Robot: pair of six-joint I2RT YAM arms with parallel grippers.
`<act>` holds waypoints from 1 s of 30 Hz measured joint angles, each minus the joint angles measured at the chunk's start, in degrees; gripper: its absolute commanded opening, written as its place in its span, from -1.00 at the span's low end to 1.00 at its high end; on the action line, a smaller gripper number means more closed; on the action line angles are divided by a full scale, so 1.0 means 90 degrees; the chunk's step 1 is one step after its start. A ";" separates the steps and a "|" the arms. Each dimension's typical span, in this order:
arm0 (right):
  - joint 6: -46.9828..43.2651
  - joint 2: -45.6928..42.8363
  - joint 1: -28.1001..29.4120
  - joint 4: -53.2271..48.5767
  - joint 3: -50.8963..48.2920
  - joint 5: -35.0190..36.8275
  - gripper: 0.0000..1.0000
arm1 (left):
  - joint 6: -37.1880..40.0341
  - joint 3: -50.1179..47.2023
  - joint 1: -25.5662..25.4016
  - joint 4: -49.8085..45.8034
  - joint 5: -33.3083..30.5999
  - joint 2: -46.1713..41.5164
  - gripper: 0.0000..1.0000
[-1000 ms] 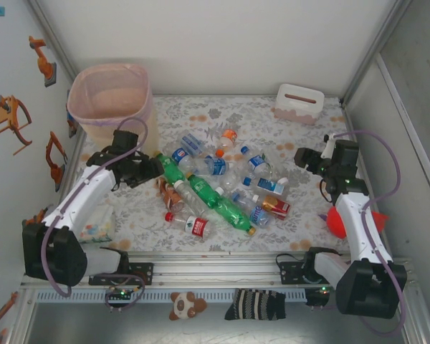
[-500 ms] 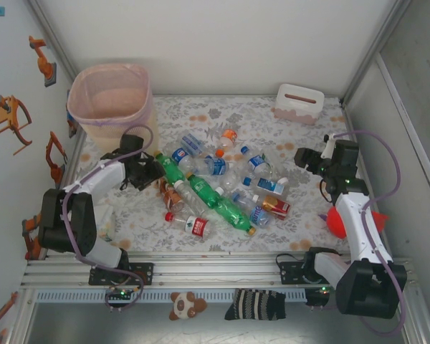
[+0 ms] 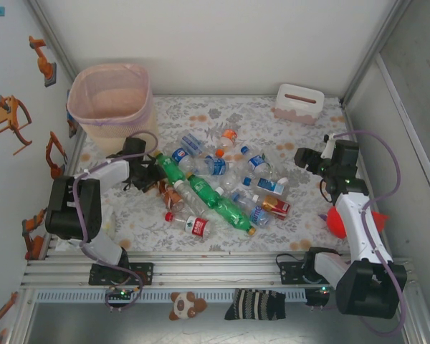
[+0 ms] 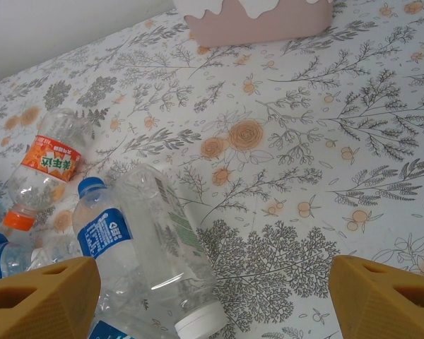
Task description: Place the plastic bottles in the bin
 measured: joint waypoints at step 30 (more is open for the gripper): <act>0.0000 0.0000 0.0000 -0.0002 0.0000 0.0000 0.66 | 0.0005 -0.0058 0.0051 -0.0255 -0.0301 -0.1088 -0.33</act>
